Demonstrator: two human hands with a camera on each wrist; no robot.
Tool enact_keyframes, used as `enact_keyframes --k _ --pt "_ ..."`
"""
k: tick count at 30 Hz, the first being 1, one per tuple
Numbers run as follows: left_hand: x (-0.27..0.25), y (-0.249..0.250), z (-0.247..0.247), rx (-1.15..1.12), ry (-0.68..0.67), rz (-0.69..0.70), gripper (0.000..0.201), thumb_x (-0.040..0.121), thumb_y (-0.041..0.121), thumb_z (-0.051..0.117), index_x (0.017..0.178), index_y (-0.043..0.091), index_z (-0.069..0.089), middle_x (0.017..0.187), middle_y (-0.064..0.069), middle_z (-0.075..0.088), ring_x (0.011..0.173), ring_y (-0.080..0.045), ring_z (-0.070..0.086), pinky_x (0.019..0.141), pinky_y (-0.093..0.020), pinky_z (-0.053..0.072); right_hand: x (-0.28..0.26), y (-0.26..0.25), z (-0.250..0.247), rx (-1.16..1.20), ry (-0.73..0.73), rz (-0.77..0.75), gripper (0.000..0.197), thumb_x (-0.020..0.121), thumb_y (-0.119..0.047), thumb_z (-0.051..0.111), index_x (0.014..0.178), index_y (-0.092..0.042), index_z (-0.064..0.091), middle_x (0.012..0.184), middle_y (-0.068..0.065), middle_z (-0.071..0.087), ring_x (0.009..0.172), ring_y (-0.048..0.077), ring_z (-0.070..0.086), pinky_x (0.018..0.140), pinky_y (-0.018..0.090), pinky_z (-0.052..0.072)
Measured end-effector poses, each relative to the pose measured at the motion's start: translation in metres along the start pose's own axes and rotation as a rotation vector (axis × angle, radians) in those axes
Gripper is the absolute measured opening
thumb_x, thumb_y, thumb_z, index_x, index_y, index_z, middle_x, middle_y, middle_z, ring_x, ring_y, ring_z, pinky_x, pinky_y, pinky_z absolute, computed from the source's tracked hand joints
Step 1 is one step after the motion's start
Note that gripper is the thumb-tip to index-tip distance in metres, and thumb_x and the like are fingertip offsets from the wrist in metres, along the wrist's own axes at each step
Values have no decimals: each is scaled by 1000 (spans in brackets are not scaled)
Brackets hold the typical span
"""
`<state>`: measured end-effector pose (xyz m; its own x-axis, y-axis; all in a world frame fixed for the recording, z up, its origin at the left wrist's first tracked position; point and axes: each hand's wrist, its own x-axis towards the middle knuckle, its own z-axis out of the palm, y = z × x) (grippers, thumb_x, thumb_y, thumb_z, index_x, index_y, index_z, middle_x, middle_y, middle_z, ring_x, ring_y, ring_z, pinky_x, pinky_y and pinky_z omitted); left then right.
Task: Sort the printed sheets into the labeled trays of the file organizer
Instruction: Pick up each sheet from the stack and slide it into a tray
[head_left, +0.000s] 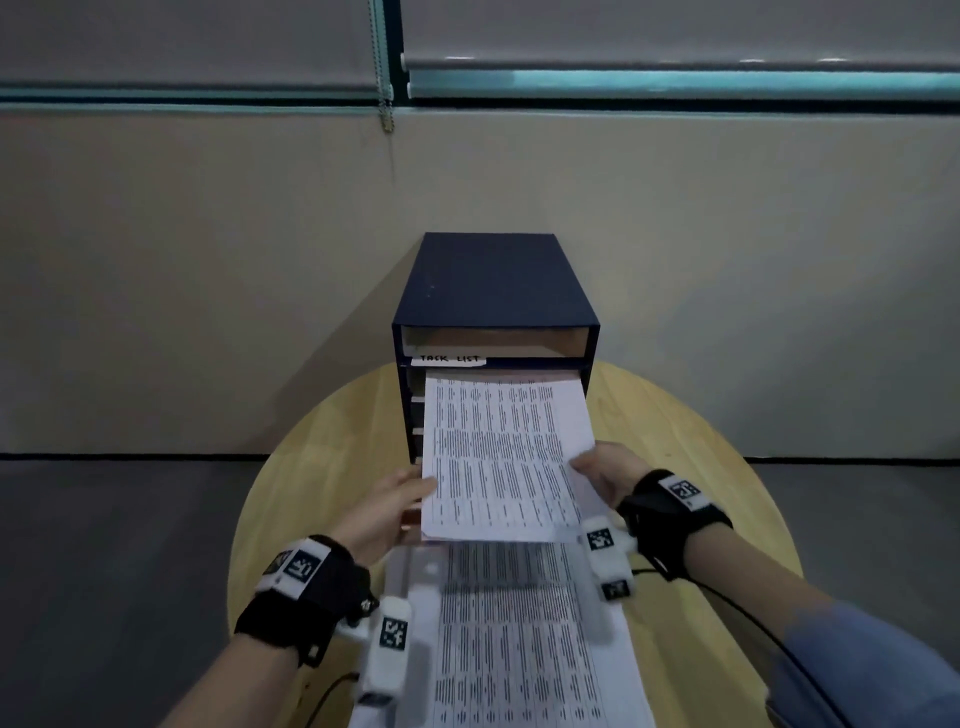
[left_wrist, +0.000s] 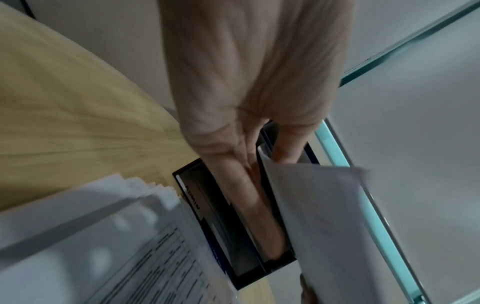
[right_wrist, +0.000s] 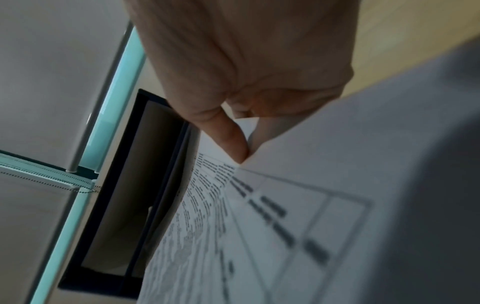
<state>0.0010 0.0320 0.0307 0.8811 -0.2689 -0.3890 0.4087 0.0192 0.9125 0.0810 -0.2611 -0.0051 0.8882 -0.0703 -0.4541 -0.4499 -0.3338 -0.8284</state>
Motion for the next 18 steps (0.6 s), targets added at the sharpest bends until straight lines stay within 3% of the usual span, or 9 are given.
enact_keyframes --k 3,6,7,10,12,14,15,16,18 --pt "4 0 -3 -23 -45 -9 29 99 12 45 128 9 49 106 -16 69 73 -25 73 60 -29 60 7 -37 -4 24 -4 -23 45 82 -11 60 125 1 57 124 21 59 107 30 57 103 41 46" --pt "22 4 -6 -88 58 30 33 100 6 41 132 1 43 106 -18 67 65 -21 73 56 -24 59 -4 -58 -2 25 -13 -34 26 85 -9 62 111 -10 57 110 14 59 96 26 55 85 40 50" --pt "29 5 -7 -119 88 34 34 100 5 41 133 1 42 108 -20 66 66 -21 73 57 -24 59 -8 -60 -1 -33 -24 -18 26 86 -14 64 110 -10 57 107 12 61 93 26 57 75 35 50" --pt "57 8 -12 -118 198 50 39 100 10 42 138 2 38 102 -17 71 74 -21 73 68 -30 61 -16 -60 0 -141 -56 17 25 88 -25 64 107 -10 59 80 4 56 64 16 50 51 24 38" --pt "75 16 -13 -140 266 37 44 100 13 44 141 2 34 99 -13 73 81 -20 72 81 -33 57 -6 -62 2 -3 -51 44 25 90 -23 62 109 -7 58 72 6 56 52 14 44 41 22 33" --pt "89 31 -12 -228 288 55 44 98 7 45 140 -1 33 108 -17 66 88 -20 69 82 -30 55 4 -73 7 288 -13 77 15 92 -15 61 99 -2 58 63 8 63 44 15 51 39 24 40" --pt "93 41 -10 -292 265 84 43 97 2 44 139 -4 33 113 -19 63 94 -22 67 84 -30 54 9 -81 10 436 -5 75 9 92 -8 59 96 0 59 64 10 67 46 15 59 44 23 48" --pt "96 51 -6 -329 235 113 43 96 -4 42 138 -6 33 121 -21 59 104 -24 64 90 -32 51 13 -88 13 542 -5 52 14 93 -3 55 103 4 61 78 13 72 57 16 67 54 21 54" --pt "102 65 -1 -392 208 183 49 94 -13 38 141 -5 28 141 -25 42 125 -31 51 104 -37 43 16 -102 20 626 -44 8 36 93 4 48 129 9 49 124 20 61 97 21 67 72 23 57"
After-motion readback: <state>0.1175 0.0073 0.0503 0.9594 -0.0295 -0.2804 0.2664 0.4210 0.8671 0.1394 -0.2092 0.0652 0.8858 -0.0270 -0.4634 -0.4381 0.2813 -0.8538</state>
